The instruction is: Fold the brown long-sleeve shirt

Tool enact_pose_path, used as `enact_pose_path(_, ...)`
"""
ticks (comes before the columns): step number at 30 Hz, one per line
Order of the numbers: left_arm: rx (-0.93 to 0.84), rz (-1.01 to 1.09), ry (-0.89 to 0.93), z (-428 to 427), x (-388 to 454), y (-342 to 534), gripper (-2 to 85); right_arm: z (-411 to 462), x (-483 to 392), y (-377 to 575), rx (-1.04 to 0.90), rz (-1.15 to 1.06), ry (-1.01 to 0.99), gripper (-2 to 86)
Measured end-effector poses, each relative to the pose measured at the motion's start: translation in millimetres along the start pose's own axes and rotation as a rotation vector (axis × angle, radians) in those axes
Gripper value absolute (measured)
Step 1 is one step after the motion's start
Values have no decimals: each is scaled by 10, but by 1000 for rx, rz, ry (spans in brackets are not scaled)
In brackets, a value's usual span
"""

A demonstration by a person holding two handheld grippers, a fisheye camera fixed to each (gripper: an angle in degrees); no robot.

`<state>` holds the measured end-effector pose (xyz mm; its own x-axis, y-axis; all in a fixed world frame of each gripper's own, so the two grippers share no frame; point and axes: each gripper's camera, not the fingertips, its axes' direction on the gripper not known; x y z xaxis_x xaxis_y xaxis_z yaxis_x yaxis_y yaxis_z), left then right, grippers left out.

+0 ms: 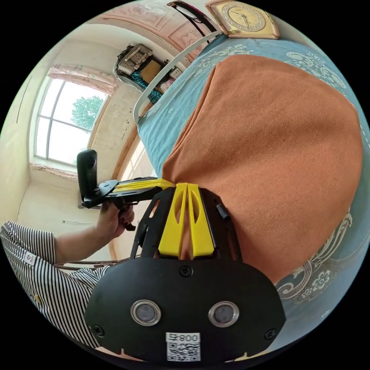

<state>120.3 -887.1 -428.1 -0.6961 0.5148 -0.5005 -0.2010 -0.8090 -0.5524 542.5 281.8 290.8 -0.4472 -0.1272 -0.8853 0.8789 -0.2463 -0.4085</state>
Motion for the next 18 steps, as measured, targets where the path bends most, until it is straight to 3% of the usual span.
enact_pose_path(3, -5, -26, 41, 19, 12, -7, 0, -267, 173, 74, 34, 39, -176, 1)
enact_pose_path(8, -11, -10, 1, 64, 208, -33, 1, -1099, 617, -107, 316, 173, -87, 1)
enact_pose_path(13, -13, -17, 3, 114, 324, -39, 1, -604, 889, -689, 18, 197, 221, 2)
enact_pose_path(18, 78, 46, 13, -76, 646, -104, 2, -601, 891, -595, 29, 171, 213, 2)
